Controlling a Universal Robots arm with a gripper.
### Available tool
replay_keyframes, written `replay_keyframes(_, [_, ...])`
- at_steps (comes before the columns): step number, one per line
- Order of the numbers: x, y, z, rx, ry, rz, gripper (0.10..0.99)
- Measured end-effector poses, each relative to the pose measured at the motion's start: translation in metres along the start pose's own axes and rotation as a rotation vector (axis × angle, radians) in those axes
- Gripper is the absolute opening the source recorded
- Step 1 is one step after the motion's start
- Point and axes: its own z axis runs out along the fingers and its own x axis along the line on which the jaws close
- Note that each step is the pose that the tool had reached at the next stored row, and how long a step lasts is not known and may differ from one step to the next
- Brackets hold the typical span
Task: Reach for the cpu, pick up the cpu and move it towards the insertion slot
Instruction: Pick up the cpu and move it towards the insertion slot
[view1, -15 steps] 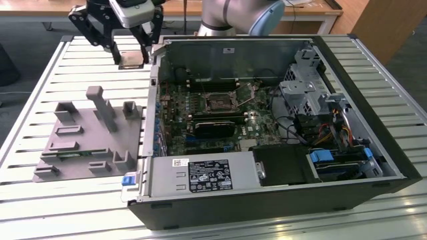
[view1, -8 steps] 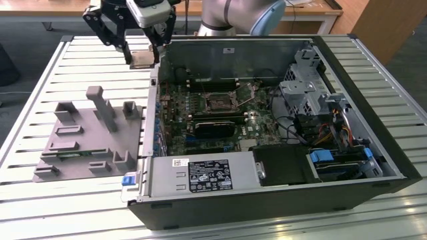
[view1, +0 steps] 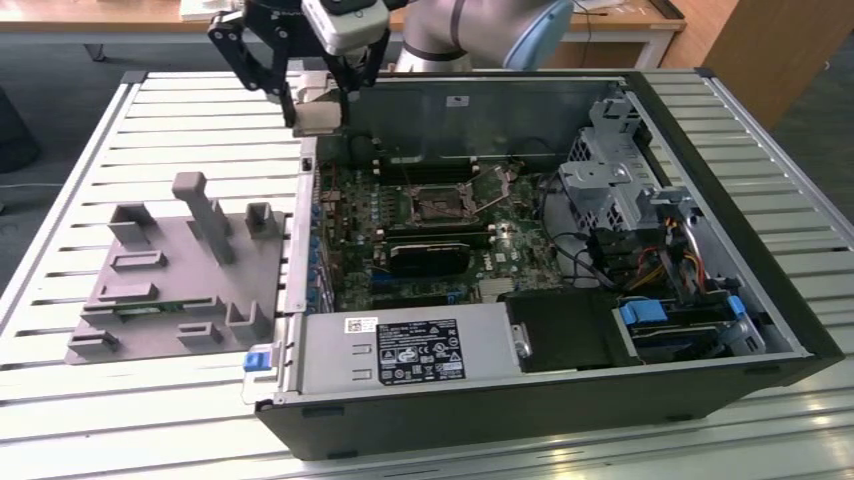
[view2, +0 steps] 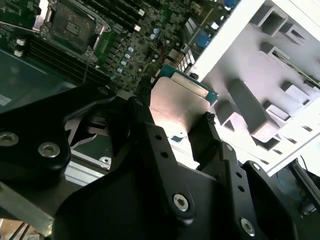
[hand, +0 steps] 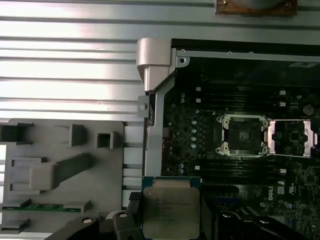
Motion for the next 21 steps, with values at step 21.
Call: replay_keyframes(21, [-0.0352,0.0098,0.0041,-0.042,-0.0061,0.022,0.545])
